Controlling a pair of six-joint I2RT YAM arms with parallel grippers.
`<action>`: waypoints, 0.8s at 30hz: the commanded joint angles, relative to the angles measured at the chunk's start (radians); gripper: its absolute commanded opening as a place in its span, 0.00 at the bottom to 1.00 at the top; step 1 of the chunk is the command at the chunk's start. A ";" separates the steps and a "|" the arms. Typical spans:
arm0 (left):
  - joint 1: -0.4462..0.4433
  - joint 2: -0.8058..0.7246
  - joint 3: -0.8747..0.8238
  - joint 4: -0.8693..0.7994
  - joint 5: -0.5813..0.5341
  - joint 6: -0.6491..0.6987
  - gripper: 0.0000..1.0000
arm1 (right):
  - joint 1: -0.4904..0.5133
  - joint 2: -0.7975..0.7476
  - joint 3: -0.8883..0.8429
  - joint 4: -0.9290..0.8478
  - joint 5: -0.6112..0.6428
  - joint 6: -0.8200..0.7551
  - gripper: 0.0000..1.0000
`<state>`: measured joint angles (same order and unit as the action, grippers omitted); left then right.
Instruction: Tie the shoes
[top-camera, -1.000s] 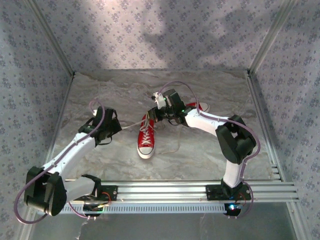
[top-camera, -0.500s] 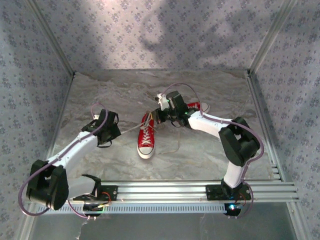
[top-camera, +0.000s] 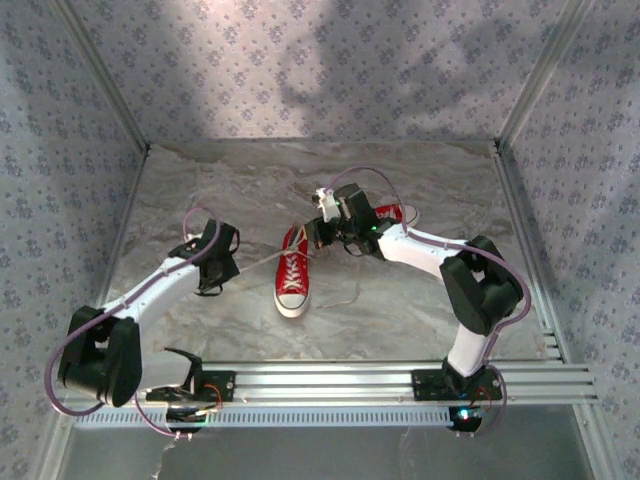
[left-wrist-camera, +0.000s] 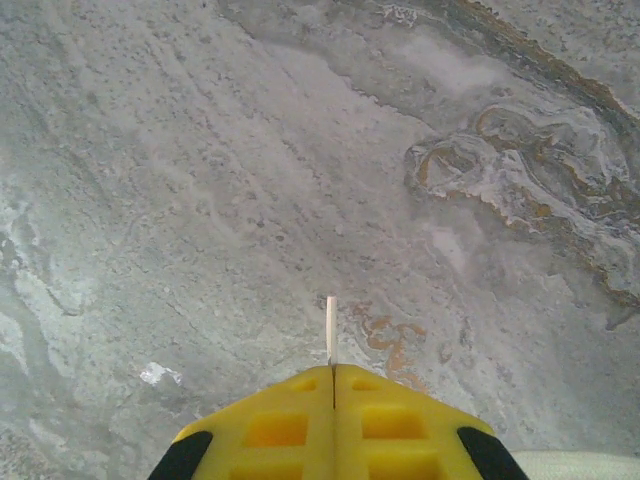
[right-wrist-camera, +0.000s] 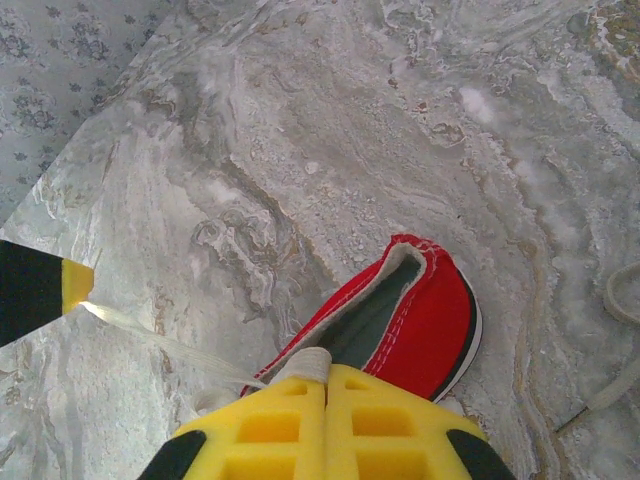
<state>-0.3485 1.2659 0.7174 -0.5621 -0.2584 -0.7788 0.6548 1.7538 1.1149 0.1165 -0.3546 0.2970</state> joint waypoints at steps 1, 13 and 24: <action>-0.001 -0.030 0.001 -0.027 0.009 -0.011 0.00 | -0.004 -0.034 -0.010 0.005 0.012 0.003 0.00; -0.350 -0.350 -0.087 0.180 0.057 0.146 0.00 | -0.003 -0.006 0.052 -0.068 -0.027 0.020 0.00; -0.480 -0.256 -0.078 0.515 0.263 0.251 0.00 | -0.007 0.043 0.121 -0.116 -0.066 0.066 0.00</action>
<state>-0.8097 0.9783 0.6224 -0.1818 -0.0502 -0.5575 0.6548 1.7733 1.1988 0.0273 -0.4000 0.3336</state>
